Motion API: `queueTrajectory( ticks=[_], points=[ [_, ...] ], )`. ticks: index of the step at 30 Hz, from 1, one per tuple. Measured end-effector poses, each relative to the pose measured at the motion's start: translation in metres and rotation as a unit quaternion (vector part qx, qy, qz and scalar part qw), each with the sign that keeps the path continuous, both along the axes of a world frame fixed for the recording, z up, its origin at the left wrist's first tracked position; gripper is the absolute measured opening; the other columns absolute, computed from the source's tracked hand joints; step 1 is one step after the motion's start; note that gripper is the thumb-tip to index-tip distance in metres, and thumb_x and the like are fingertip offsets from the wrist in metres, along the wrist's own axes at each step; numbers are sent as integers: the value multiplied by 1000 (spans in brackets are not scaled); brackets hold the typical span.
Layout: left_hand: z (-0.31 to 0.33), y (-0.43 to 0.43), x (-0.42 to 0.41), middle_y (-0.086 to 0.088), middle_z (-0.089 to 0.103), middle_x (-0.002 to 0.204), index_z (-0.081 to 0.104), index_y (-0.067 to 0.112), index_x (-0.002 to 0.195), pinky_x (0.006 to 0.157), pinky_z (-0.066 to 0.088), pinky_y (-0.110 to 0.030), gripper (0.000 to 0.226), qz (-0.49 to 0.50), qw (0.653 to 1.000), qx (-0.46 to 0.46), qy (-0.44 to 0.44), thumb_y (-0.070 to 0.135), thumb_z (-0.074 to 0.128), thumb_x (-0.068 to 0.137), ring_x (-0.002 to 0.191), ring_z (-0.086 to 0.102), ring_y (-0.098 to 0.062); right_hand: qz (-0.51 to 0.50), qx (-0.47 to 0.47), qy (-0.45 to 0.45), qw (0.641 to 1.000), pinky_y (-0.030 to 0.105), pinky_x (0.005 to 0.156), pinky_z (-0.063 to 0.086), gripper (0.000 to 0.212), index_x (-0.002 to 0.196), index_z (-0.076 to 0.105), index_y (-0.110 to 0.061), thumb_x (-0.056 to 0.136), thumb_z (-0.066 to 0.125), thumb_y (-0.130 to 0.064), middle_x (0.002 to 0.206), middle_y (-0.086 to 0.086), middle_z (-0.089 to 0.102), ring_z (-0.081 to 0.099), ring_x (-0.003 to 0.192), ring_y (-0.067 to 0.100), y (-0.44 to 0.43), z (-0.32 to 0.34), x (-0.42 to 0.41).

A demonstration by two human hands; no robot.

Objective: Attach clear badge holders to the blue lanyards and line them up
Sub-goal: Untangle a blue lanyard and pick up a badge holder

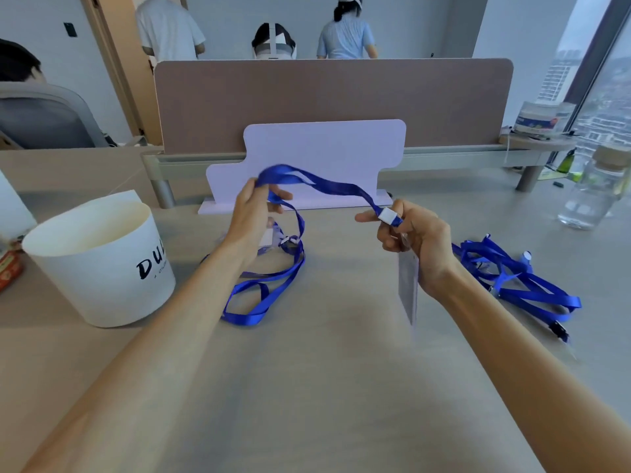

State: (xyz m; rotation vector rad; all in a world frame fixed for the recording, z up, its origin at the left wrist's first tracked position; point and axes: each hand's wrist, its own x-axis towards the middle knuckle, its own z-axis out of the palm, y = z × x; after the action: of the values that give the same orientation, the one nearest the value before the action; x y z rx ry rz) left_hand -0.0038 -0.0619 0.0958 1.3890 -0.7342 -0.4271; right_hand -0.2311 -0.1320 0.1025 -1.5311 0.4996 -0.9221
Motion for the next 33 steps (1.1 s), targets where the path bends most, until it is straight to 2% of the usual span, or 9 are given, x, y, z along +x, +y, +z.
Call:
queueTrajectory(
  ticks=[3, 5, 9, 15, 20, 22, 25, 27, 33],
  points=[
    [0, 17, 7, -1, 69, 82, 52, 21, 89, 48, 35, -20, 26, 16, 1000, -11, 19, 18, 29, 101, 63, 54, -13, -2, 16, 27, 1000, 31, 61, 28, 28, 57, 48, 0, 74, 26, 4, 83, 17, 71, 28, 60, 20, 1, -9, 8],
    [-12, 28, 12, 0, 65, 79, 51, 20, 92, 53, 34, -22, 25, 31, 998, 47, -30, 18, 28, 99, 63, 53, -13, -15, 32, 47, 998, 29, 60, 28, 42, 49, 55, -16, 72, 26, 4, 76, 21, 64, 30, 58, 19, 3, -13, 16],
    [-35, 56, 21, -1, 54, 72, 49, 12, 93, 53, 36, -29, 19, 108, 962, 152, -198, 14, 30, 95, 64, 45, -21, 13, 32, 83, 996, 29, 56, 25, 14, 54, 43, -15, 64, 36, -10, 59, 6, 54, 32, 58, 18, 3, -19, 31],
    [-52, 95, 19, -11, 54, 84, 49, 6, 92, 58, 31, -39, 12, 196, 799, 309, -476, 0, 40, 88, 82, 45, -32, 59, -151, 194, 968, 28, 55, 26, 15, 65, 52, -10, 80, 55, -9, 57, -7, 45, 34, 53, 9, 3, -37, 51],
    [-66, 119, 4, -11, 57, 103, 54, 8, 113, 64, 33, -36, 41, 229, 615, 458, -600, 3, 59, 73, 93, 52, -34, 42, -318, 261, 911, 26, 57, 33, 13, 76, 64, -12, 76, 54, -19, 64, -10, 54, 43, 62, 7, 15, -63, 64],
    [-75, 114, -5, -13, 55, 112, 53, 9, 120, 65, 34, -37, 51, 201, 629, 433, -613, 2, 57, 70, 93, 52, -35, 46, -365, 265, 891, 26, 65, 35, 15, 76, 66, -15, 74, 51, -19, 69, -10, 59, 50, 73, 12, 20, -72, 67],
    [-85, 99, -10, -2, 50, 135, 50, 16, 132, 88, 44, -40, 55, 64, 770, 298, -561, 5, 52, 78, 115, 47, -28, 68, -427, 275, 859, 35, 80, 44, 16, 77, 67, -22, 76, 51, -19, 74, -9, 66, 54, 77, 14, 20, -85, 67],
    [-90, 91, -13, 9, 40, 145, 43, 22, 140, 106, 33, -32, 56, -37, 837, 226, -498, 12, 46, 85, 131, 35, -16, 72, -449, 273, 848, 38, 82, 46, 16, 80, 68, -23, 77, 53, -20, 77, -10, 67, 55, 78, 13, 20, -89, 66],
    [-99, 87, -10, 24, 50, 129, 63, 28, 101, 101, 26, -33, 34, -51, 850, 184, -490, 40, 39, 81, 128, 32, -3, 75, -366, 244, 895, 6, 66, 39, 16, 92, 66, -27, 86, 65, -12, 87, -13, 67, 56, 71, 2, 22, -85, 62]
  ],
)
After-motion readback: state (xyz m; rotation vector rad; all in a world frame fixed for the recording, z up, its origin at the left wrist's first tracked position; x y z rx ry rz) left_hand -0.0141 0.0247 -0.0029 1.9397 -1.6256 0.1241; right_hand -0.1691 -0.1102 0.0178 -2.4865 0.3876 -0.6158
